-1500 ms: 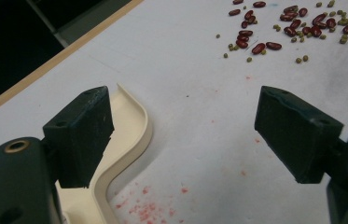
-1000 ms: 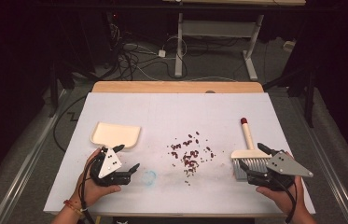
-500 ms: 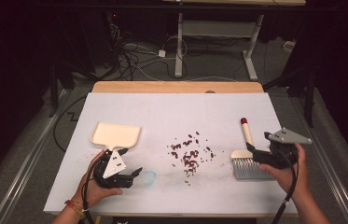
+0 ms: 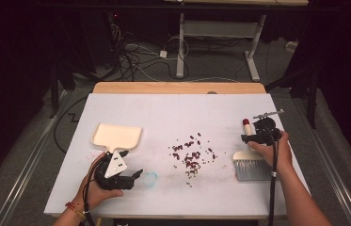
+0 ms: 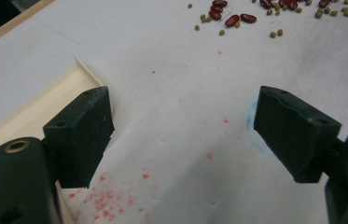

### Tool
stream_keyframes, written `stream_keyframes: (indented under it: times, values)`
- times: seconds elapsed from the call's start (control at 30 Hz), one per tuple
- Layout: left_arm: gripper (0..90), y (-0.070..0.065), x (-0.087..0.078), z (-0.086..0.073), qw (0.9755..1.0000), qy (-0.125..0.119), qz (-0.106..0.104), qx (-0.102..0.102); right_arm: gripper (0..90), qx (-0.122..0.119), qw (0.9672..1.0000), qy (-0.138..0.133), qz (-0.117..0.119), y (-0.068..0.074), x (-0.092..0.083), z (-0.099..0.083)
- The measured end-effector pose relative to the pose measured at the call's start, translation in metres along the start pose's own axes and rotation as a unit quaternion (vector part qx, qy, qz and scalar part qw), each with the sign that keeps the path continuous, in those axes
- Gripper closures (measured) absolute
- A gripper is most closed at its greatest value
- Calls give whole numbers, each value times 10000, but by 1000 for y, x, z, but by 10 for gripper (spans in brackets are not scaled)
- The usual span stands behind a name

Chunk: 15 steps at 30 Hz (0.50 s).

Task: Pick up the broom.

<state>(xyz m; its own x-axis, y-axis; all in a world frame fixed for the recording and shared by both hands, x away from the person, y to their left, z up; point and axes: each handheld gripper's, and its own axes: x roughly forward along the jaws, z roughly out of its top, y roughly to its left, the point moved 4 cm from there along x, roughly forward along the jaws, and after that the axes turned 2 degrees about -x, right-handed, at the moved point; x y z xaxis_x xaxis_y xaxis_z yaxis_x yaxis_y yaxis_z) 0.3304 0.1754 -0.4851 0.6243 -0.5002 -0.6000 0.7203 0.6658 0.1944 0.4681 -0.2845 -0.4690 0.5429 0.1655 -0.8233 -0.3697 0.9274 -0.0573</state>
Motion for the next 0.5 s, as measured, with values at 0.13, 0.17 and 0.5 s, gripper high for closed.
stream_keyframes:
  times: [0.13, 0.17, 0.5]
  values:
    - [192, -1, 0, -1, 10000, 32, 10, 12, 422, 97, 9996, 237, 74, 3, 19, -3]
    - [192, 0, 0, -2, 10000, 43, 12, 2, 473, -30, 9997, 250, 52, 4, 19, -3]
    - [192, -2, 3, -3, 9998, 143, -87, 65, 680, -320, 9991, 49, 266, 9, 19, -3]
